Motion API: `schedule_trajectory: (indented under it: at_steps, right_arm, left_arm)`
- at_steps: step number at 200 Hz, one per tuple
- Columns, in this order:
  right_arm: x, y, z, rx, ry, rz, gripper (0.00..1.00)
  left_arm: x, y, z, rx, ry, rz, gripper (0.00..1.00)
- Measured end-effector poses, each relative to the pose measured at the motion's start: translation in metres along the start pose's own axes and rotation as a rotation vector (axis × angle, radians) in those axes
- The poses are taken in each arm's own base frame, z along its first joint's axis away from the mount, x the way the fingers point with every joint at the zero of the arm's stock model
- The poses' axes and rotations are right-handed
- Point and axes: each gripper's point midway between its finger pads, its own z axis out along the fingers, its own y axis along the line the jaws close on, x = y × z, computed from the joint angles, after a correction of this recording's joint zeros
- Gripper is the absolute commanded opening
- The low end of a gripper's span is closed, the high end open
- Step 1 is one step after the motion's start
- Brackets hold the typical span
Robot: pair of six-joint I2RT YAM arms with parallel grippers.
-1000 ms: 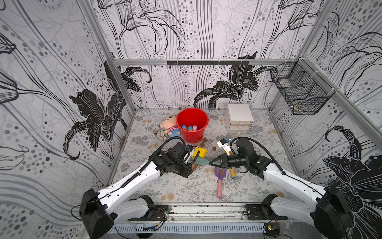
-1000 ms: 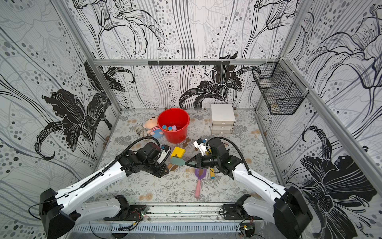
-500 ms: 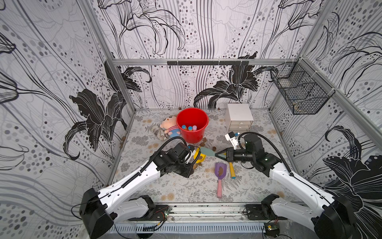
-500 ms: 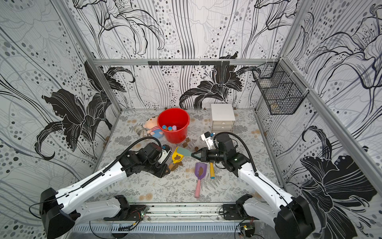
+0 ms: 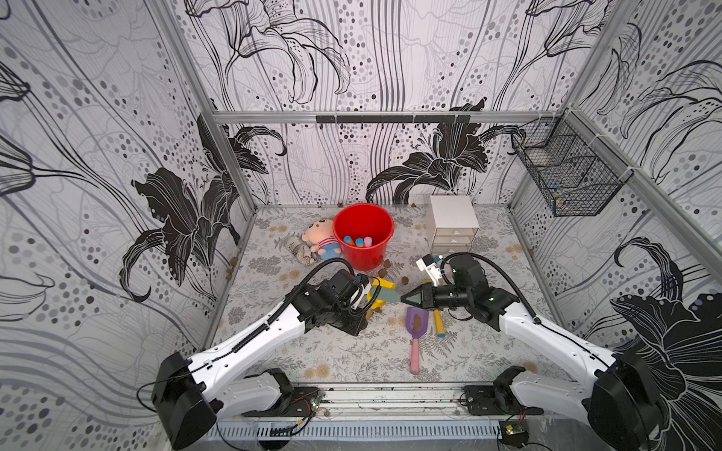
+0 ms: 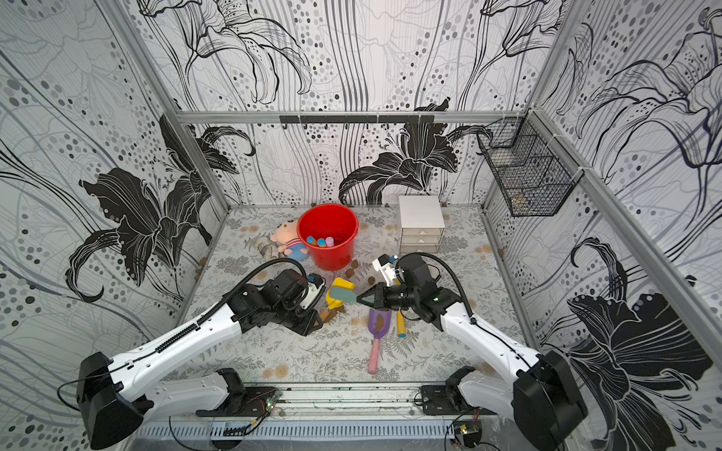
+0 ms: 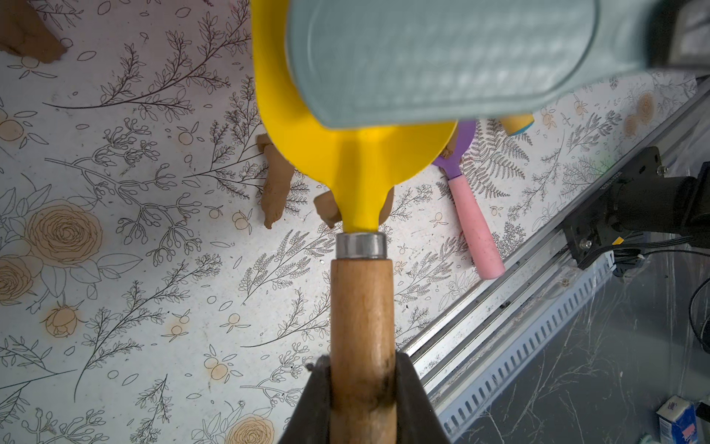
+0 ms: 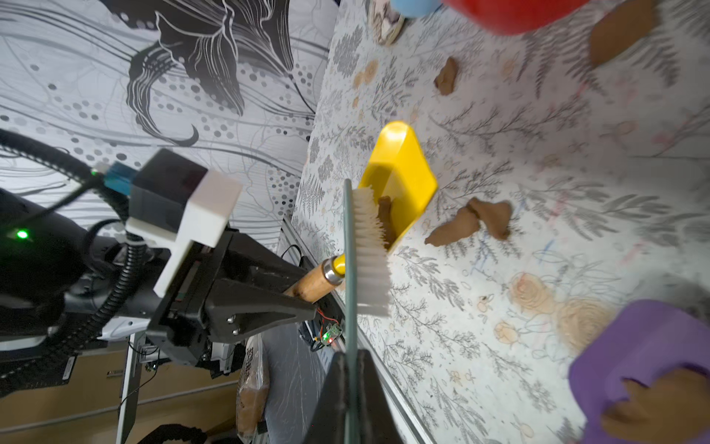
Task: Brush the soil off the hand trowel and place it into the bucket
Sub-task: Brush off the soil from the hand trowel.
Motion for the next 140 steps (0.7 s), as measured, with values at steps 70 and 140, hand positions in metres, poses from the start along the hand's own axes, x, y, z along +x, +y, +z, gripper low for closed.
schedule_trajectory:
  at_steps: [70, 140]
  right_arm:
    - [0.011, 0.016, -0.004, -0.039, -0.013, -0.028, 0.0]
    - [0.0, -0.006, 0.005, -0.005, 0.007, -0.01, 0.0]
  left_arm:
    - [0.0, 0.001, 0.004, -0.004, 0.01, -0.009, 0.0]
    - [-0.001, 0.001, 0.005, -0.004, 0.012, -0.018, 0.0]
